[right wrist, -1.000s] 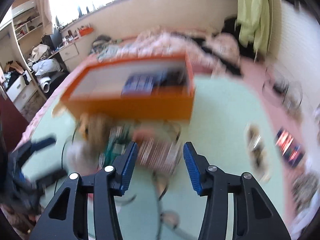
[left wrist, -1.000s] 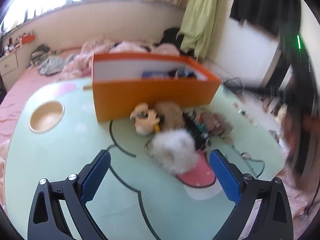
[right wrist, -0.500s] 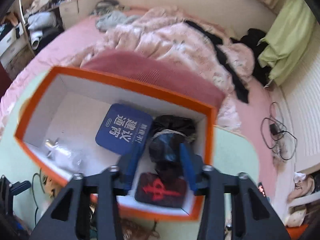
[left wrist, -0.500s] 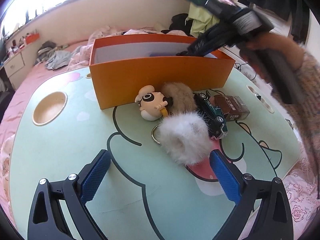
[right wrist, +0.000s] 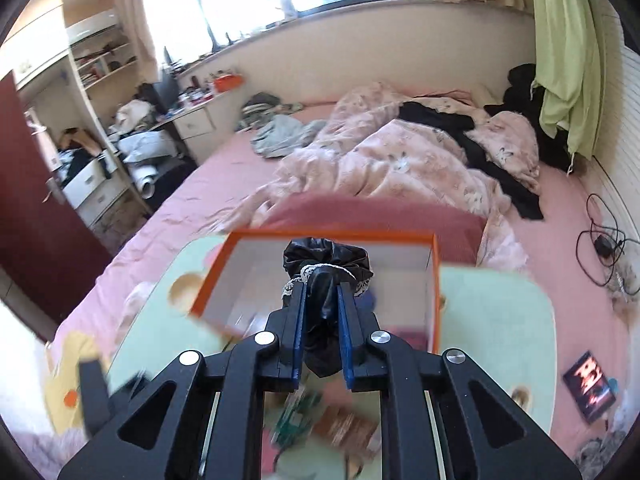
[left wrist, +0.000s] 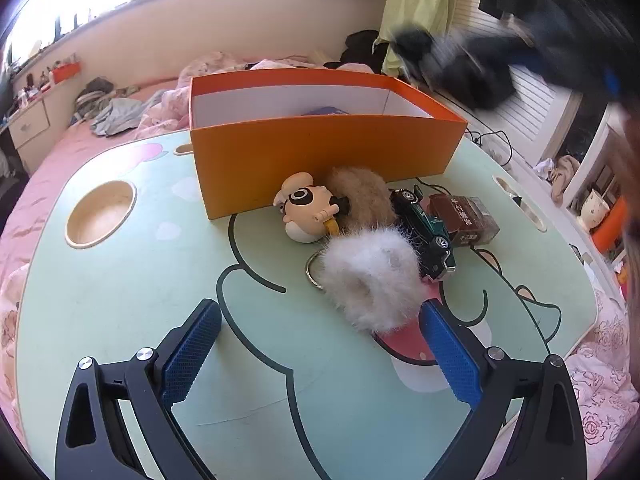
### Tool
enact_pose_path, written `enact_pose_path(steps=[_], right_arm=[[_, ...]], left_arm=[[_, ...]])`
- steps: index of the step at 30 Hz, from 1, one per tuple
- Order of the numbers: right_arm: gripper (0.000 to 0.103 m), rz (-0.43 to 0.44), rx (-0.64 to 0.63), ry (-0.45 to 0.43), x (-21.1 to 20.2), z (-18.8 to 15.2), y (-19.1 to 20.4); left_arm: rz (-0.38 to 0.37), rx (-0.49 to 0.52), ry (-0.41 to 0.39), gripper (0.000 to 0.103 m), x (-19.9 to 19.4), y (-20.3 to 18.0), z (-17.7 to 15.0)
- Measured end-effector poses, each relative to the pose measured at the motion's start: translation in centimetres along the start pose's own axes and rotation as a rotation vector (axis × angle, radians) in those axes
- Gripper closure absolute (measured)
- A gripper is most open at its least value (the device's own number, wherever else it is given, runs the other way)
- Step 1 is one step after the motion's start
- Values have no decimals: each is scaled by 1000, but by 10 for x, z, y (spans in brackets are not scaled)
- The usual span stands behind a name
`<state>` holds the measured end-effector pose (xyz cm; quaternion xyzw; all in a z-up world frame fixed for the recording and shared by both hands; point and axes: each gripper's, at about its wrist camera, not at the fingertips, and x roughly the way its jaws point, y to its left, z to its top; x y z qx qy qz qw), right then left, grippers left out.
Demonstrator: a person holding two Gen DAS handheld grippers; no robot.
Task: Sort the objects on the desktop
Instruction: 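Reach into the box and grasp the black lace-trimmed bag with the right gripper, then lift the black bag out and set it on the table with the right gripper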
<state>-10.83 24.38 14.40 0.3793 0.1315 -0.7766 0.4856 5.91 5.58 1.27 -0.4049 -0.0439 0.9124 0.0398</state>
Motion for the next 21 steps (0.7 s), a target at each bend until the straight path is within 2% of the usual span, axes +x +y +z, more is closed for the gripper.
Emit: enact_pose_path(steps=[4, 7, 10, 11, 12, 14, 16, 17, 19, 20, 21], right_arm=[[87, 77, 76, 85, 3, -54, -2], [87, 80, 109, 125, 14, -92, -1], [82, 103, 135, 153, 29, -119, 4], [72, 85, 136, 165, 34, -126, 5], [56, 51, 137, 177, 40, -131, 6], [47, -2, 109, 172, 44, -135, 14], [47, -40, 58, 169, 44, -135, 23], [47, -56, 43, 138, 39, -135, 26], [47, -72, 37, 81, 28, -135, 27], [46, -87, 41, 65, 24, -137, 25], [46, -98, 51, 63, 23, -138, 22]], left_arm=[[-14, -18, -4, 4, -1, 3, 1], [-45, -32, -30, 4, -6, 6, 4], [-53, -25, -72, 4, -15, 7, 10], [-41, -14, -82, 4, -18, 7, 16], [-30, -8, -91, 4, -19, 7, 21], [-13, -8, -131, 4, -26, 8, 40], [-40, -27, -157, 4, -34, 11, 65], [-58, -37, -160, 4, -35, 11, 78], [-72, -63, -134, 4, -29, 11, 111], [-62, -79, -97, 5, -22, 11, 125], [-42, -105, -10, 14, -5, 9, 144]])
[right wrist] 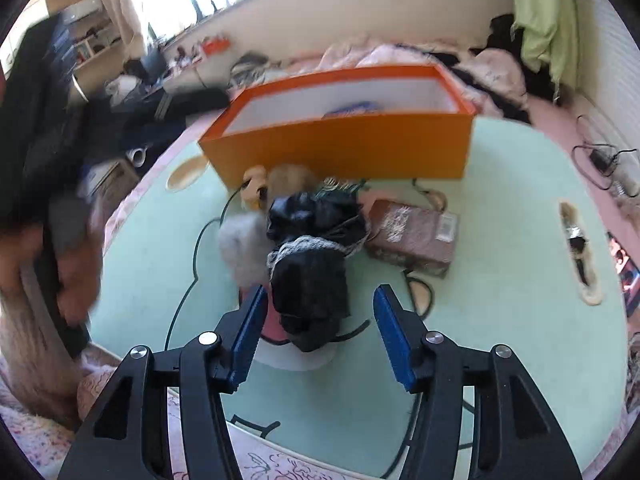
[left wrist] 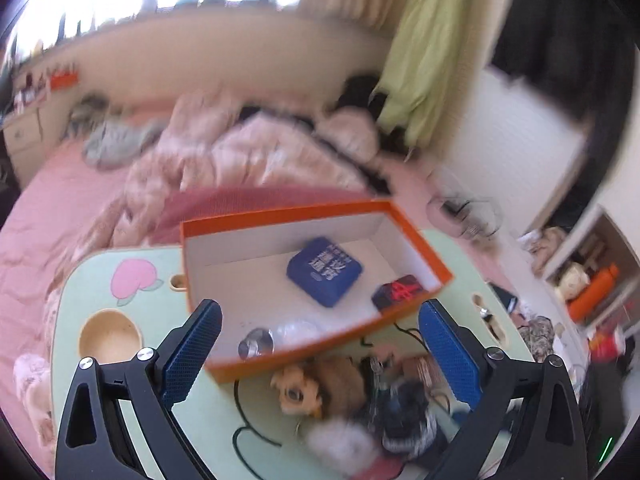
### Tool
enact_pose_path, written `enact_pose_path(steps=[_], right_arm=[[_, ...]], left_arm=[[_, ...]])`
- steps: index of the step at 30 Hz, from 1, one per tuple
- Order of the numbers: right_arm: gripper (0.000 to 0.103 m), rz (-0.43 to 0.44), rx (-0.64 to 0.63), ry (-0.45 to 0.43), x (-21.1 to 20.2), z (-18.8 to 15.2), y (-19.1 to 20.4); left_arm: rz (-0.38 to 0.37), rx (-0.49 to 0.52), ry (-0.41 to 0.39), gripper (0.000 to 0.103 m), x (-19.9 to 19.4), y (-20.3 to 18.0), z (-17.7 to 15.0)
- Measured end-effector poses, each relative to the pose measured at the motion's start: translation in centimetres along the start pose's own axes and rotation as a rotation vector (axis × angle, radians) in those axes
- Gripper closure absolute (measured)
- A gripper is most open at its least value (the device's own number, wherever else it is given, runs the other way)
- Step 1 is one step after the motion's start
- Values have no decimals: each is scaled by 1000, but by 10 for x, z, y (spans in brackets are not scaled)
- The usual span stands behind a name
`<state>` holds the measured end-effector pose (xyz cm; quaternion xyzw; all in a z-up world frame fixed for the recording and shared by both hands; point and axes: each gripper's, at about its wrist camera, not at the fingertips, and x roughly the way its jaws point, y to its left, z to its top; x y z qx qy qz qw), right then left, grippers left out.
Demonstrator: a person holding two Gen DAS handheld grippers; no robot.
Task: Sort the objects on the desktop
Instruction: 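Lift the black bag out and set it on the table with the right gripper, then reach into the box and grasp the blue square tin with the left gripper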
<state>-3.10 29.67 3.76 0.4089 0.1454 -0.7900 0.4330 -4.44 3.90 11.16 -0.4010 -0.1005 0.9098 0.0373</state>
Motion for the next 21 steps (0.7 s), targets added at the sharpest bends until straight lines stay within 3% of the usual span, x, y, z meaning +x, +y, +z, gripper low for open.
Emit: enact_pose_path(steps=[2, 4, 7, 9, 13, 18, 21], right_arm=[[46, 17, 28, 18, 5, -2, -7], [46, 37, 46, 43, 10, -4, -10], [46, 47, 49, 63, 16, -7, -10], [46, 47, 51, 72, 18, -7, -14], [46, 60, 64, 70, 16, -7, -20], [46, 66, 63, 70, 16, -3, -20], [46, 70, 63, 71, 15, -2, -21]], left_arm=[[-27, -66, 114, 24, 27, -1, 25], [-85, -160, 245, 24, 67, -3, 45], [30, -202, 345, 27, 121, -10, 55], [124, -202, 391, 36, 148, -11, 54], [178, -258, 366, 36, 165, -10, 60], [288, -134, 372, 30, 178, -38, 56], [266, -78, 360, 34, 176, -45, 53]])
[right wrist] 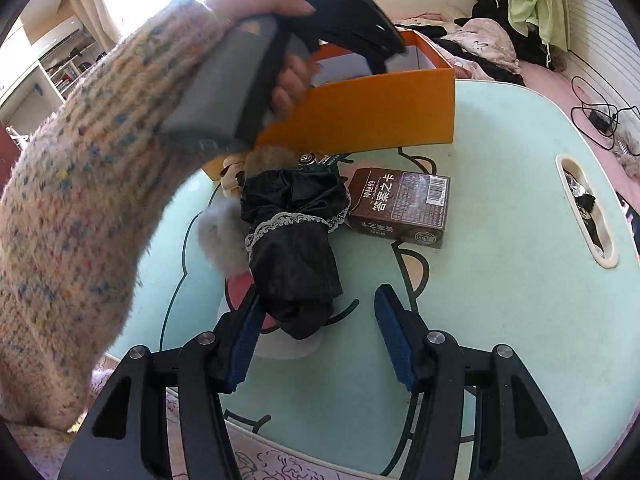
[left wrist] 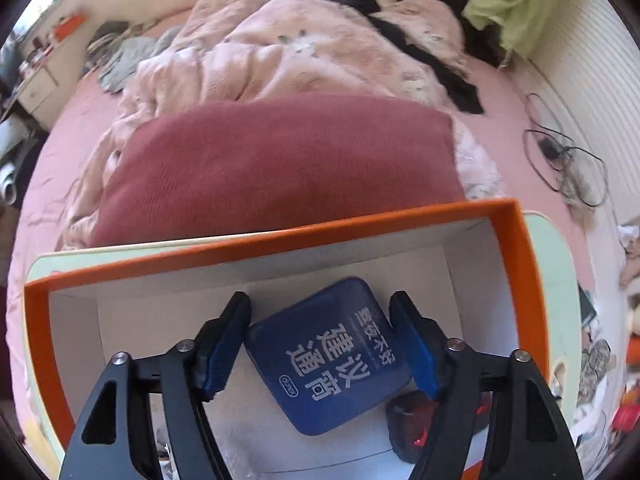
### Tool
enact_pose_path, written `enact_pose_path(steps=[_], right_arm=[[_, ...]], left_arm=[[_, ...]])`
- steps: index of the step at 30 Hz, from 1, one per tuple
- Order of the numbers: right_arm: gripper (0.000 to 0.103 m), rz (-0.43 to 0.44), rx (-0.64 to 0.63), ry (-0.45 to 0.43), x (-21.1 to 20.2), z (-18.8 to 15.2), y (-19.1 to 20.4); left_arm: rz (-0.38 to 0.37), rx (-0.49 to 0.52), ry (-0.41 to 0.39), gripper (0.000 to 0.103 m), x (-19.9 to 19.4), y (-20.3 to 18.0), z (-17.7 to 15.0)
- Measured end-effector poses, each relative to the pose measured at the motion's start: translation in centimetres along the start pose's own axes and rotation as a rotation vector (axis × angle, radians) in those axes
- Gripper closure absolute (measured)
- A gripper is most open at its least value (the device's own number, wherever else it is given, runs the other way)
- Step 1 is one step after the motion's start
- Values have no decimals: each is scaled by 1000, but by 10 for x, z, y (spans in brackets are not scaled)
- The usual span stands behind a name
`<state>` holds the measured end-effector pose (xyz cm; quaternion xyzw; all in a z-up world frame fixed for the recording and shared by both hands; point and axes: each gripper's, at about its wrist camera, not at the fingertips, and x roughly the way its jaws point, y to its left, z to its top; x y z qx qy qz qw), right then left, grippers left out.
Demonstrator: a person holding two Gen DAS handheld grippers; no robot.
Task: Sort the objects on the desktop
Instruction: 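Reach into the box and grasp the blue square tin with the left gripper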
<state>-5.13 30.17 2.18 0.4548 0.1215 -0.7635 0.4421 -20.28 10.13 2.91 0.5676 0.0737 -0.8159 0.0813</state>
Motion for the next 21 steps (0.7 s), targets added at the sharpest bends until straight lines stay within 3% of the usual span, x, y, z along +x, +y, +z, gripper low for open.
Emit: enact_pose_path(steps=[6, 7, 8, 9, 11, 13, 14, 16, 17, 21], right_arm=[[46, 14, -18, 4, 1, 3, -4], [46, 15, -17, 4, 1, 3, -5], [46, 17, -18, 4, 1, 3, -5], [46, 19, -17, 4, 1, 3, -6], [46, 20, -18, 5, 3, 6, -8], [46, 20, -20, 6, 3, 7, -8], [46, 22, -20, 6, 4, 7, -9], [46, 23, -20, 6, 4, 8, -9], [45, 22, -23, 7, 5, 9, -8], [45, 20, -32, 8, 6, 9, -9]], left_arm=[[-107, 30, 7, 41, -5, 17, -6], [-143, 16, -15, 50, -12, 24, -7], [-176, 4, -30, 92, -18, 31, -8], [-216, -7, -36, 99, -28, 40, -10], [-271, -7, -86, 97, -48, 51, -14], [-258, 11, -139, 97, -67, 59, -18], [-256, 14, -145, 90, -73, 61, -19], [-265, 18, -119, 59, -73, 63, -18], [-264, 12, -99, 37, -70, 64, -17], [-248, 29, -2, 33, -53, 56, -16]])
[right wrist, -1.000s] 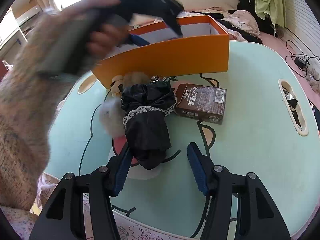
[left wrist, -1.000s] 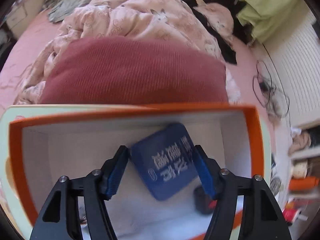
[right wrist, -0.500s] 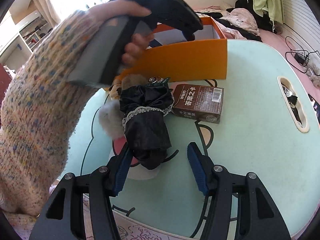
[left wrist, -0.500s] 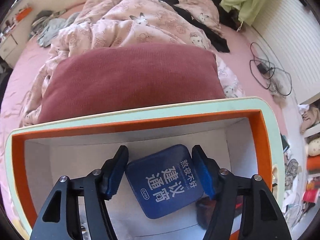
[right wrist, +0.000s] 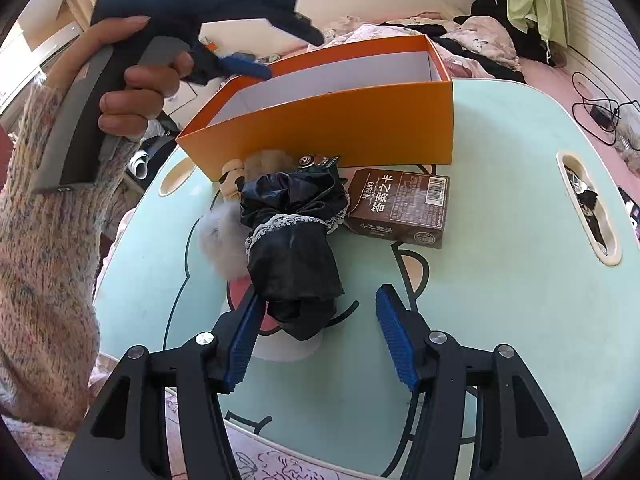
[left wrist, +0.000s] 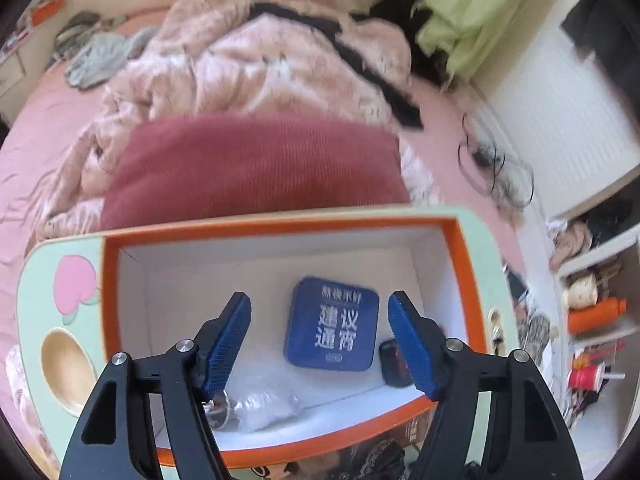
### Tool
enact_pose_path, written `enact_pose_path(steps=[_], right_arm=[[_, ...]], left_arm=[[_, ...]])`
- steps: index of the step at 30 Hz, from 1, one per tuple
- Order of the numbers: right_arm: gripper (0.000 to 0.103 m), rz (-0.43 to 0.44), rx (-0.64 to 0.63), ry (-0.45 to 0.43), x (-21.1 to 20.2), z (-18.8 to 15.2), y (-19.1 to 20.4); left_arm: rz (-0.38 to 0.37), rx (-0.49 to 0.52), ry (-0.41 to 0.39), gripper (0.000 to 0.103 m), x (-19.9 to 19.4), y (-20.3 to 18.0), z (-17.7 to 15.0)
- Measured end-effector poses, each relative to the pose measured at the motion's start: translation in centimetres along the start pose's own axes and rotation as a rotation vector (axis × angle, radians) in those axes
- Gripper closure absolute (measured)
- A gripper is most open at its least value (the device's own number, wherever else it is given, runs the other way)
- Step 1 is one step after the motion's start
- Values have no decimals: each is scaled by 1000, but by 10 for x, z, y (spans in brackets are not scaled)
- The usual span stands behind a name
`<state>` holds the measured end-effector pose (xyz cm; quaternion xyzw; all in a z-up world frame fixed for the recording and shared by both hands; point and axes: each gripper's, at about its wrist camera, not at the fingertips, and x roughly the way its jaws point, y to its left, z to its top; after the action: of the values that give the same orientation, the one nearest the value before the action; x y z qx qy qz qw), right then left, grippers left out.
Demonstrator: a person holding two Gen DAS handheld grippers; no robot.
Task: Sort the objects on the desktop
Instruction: 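Reach into the box and grasp the blue square tin with the left gripper, then lift the blue tin out and set it on the table with the left gripper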
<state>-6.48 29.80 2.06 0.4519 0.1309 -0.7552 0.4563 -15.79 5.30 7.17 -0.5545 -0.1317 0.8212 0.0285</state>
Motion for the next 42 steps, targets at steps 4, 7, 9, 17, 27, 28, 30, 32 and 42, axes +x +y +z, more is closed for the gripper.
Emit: enact_pose_path(steps=[4, 7, 9, 17, 27, 28, 30, 32, 42], right_arm=[[45, 8, 0, 0, 0, 0, -3], [45, 13, 1, -1, 1, 1, -5], [45, 16, 0, -1, 1, 1, -5], [45, 25, -2, -1, 2, 3, -9], [44, 33, -3, 0, 5, 5, -11], [44, 32, -4, 0, 5, 5, -11], [44, 33, -4, 0, 5, 5, -12], [44, 35, -4, -1, 5, 6, -13], [44, 8, -33, 2, 6, 5, -10]], left_arm=[[78, 100, 75, 33, 22, -13, -2], [93, 124, 110, 33, 36, -21, -6], [119, 153, 124, 32, 45, -29, -10], [198, 279, 101, 38, 55, -43, -18], [-69, 211, -130, 38, -61, -11, -47], [-97, 216, -146, 38, -71, -9, -60], [-121, 231, -159, 38, -83, -2, -88], [-104, 203, -146, 38, -83, 10, -119], [-113, 59, -163, 38, -42, 56, -183]])
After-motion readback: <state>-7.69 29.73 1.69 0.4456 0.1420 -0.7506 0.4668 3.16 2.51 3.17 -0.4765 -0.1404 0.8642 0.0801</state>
